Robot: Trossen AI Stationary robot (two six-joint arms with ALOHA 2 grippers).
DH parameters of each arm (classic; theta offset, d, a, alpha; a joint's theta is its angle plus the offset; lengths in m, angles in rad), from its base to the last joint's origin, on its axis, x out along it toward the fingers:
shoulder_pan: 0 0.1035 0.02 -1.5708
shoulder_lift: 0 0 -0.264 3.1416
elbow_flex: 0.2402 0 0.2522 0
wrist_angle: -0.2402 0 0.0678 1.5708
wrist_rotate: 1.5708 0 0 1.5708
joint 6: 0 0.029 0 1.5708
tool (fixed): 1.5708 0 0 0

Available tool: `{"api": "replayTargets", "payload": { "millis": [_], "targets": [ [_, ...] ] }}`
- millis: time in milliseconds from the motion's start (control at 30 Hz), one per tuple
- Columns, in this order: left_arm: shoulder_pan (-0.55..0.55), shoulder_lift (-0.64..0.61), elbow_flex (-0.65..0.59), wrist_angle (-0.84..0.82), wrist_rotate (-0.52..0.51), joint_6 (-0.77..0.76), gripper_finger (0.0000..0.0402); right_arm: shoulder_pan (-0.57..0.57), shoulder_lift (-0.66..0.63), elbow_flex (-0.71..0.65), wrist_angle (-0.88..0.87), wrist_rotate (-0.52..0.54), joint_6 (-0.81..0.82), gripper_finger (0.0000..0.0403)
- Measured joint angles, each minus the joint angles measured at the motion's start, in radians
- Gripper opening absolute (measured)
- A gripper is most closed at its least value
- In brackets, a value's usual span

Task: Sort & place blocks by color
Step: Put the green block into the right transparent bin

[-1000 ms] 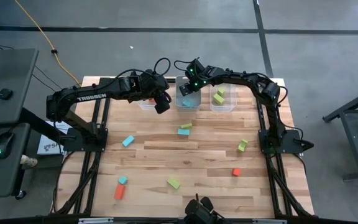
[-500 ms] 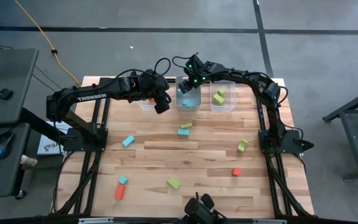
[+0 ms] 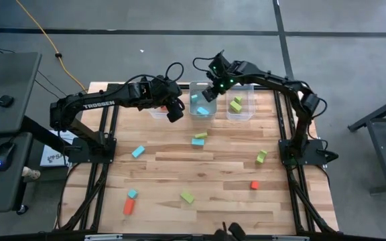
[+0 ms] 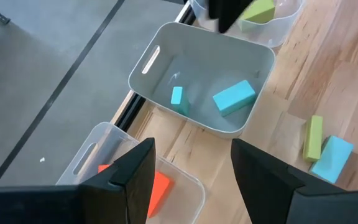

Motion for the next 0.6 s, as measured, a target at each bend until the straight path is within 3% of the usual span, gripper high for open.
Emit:
{"api": "replayTargets", "payload": {
  "millis": [367, 600],
  "targets": [
    [0.000, 0.000, 0.000, -0.002, 0.038, 0.052, 0.0188, 0.156, -0.055, 0.000, -0.266, 0.048, 0.191, 0.0146],
    [0.001, 0.000, 0.000, -0.053, 0.097, 0.064, 0.0188, 0.291, -0.055, 0.000, -0.426, 0.149, 0.334, 0.0146]
  ]
}}
